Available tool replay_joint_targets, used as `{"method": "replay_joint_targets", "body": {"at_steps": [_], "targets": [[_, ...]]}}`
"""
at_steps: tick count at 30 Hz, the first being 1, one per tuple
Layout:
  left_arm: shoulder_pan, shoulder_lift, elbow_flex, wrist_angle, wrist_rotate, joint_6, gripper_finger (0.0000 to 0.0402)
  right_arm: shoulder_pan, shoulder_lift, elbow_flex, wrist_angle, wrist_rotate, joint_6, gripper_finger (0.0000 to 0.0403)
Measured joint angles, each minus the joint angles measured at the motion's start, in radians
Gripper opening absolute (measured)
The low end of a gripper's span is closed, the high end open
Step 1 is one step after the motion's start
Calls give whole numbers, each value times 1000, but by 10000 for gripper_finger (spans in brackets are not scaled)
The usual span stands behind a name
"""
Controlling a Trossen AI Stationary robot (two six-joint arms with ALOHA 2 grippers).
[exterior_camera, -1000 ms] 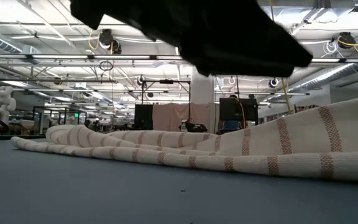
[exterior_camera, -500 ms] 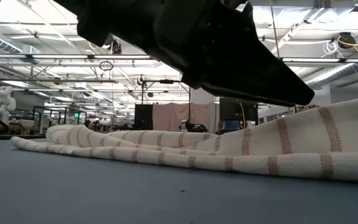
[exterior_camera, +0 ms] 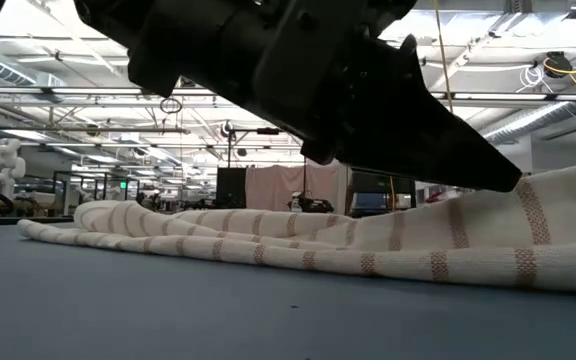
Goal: Roll towel
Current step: Fold the white towel
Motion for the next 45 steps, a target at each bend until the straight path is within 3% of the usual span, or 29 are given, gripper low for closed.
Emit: {"method": "replay_joint_targets", "body": {"at_steps": [9,23,28,33,38,45], "targets": [[-1,0,0,-6,27,-2,102,-9,0,0,16,41,-27,1],[-2,2,0,31,-73,11,105,-8,0,0,167,26,-160,0],[-24,2,1,61,-58,26,132,-8,0,0,163,26,-167,0],[-47,2,1,74,-55,24,190,-9,0,0,163,26,-176,0],[-64,2,1,82,-160,26,247,-8,0,0,163,25,-176,0],[-28,58,1,113,-117,32,244,-8,0,0,164,22,-180,0]]}}
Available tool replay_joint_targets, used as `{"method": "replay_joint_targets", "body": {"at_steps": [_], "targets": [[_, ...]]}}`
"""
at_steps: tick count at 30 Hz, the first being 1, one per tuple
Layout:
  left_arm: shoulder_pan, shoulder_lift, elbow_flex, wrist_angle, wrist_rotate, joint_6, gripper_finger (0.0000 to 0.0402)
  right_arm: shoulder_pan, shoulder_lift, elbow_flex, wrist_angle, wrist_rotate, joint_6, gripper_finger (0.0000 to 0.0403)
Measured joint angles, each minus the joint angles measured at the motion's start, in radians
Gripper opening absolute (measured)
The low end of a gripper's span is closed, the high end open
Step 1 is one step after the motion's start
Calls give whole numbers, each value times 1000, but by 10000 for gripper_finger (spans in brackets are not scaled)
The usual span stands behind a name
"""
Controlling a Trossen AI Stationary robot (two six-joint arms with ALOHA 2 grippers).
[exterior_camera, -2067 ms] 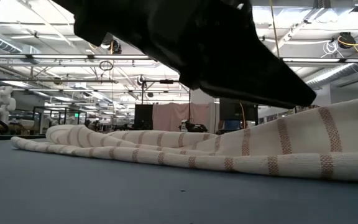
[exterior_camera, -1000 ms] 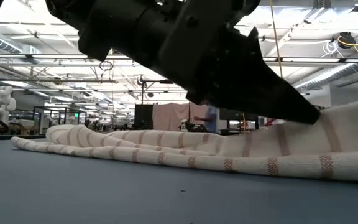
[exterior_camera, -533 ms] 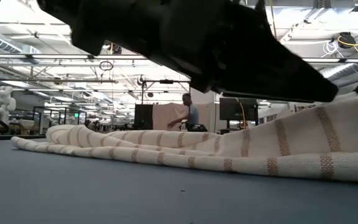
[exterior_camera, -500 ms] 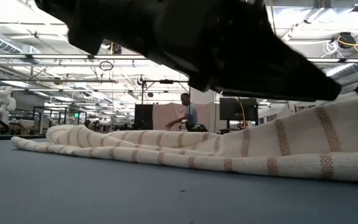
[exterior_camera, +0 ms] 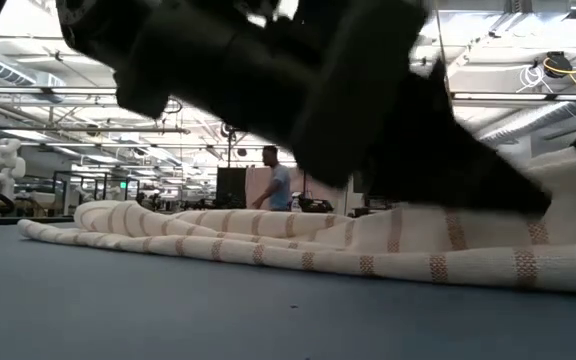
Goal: Roll towel
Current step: Fold the white towel
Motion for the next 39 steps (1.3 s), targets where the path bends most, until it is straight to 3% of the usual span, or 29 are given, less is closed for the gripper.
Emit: {"method": "replay_joint_targets", "body": {"at_steps": [9,16,29,33,39], "targets": [[3,5,0,57,52,128,173,-3,0,0,4,-24,-1,0],[21,5,0,51,118,123,121,-3,0,0,5,-24,-1,0],[25,5,0,32,124,99,23,-3,0,0,5,-22,0,2],[26,5,0,32,124,98,9,16,0,0,-4,-25,-83,43],[26,5,0,32,125,99,13,61,-1,0,-82,9,-140,159]]}}
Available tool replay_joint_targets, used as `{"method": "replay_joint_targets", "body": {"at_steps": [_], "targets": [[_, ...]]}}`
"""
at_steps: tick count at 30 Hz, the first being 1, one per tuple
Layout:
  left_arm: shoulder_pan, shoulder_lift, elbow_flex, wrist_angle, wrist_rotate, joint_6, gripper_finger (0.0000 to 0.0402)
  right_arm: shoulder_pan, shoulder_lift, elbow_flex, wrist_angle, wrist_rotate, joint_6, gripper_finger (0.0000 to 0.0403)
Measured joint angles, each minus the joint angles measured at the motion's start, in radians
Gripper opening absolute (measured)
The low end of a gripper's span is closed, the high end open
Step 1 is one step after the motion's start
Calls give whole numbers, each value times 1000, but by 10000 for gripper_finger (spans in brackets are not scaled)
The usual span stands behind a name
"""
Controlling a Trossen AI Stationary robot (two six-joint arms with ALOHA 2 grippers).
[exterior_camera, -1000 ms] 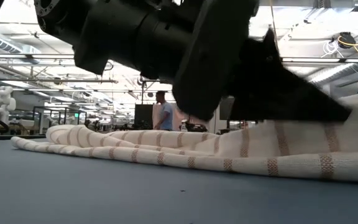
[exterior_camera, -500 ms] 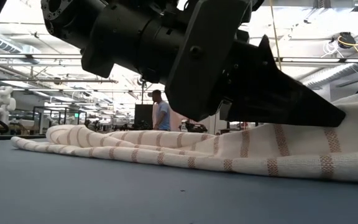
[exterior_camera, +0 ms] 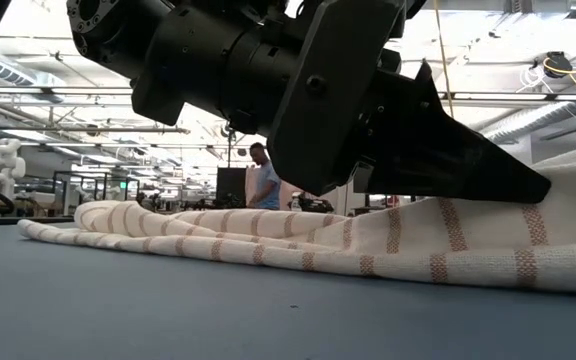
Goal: Roll towel
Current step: Fold the white towel
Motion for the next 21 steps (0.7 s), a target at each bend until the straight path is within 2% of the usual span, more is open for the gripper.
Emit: {"method": "replay_joint_targets", "body": {"at_steps": [4,8,16,21], "targets": [[0,0,0,0,0,0,13,1,0,0,0,48,-53,212],[0,0,0,0,0,-1,13,-17,0,0,13,47,-118,225],[0,0,0,1,-1,-6,13,-47,9,3,51,-29,-203,193],[2,0,0,1,-1,-50,13,-53,58,44,51,-25,-267,168]]}}
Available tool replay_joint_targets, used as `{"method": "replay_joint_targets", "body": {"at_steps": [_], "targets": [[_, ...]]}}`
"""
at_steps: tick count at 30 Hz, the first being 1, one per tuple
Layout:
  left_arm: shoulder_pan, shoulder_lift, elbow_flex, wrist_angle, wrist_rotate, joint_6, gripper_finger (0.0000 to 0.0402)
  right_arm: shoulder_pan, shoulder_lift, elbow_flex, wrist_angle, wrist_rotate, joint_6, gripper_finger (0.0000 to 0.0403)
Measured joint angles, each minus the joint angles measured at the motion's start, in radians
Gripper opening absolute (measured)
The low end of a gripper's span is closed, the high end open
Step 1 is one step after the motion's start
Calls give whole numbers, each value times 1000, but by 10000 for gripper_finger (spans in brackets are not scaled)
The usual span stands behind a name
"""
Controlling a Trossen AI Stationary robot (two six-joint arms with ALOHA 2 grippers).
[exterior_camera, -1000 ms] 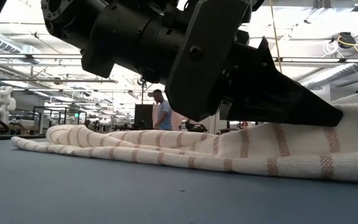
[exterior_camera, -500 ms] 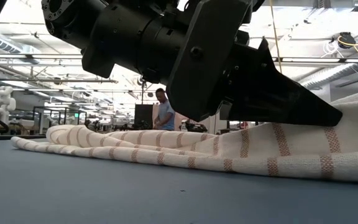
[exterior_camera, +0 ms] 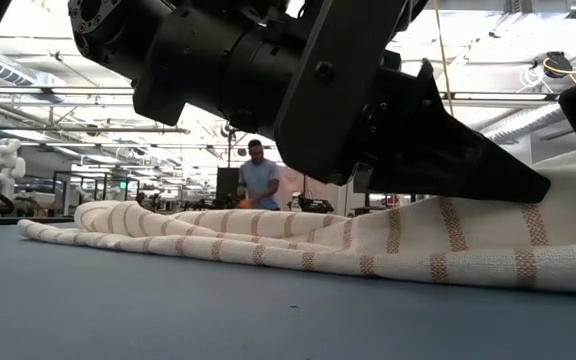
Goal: Roll towel
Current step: Fold the white towel
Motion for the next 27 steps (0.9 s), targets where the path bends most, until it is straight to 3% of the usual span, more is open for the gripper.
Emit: {"method": "replay_joint_targets", "body": {"at_steps": [5,19,27], "targets": [[1,0,0,0,0,-5,13,-6,29,43,-40,58,-8,149],[3,0,0,0,9,-58,13,-11,31,76,-129,67,22,120],[3,0,0,-1,15,-58,13,-11,31,76,-144,68,43,61]]}}
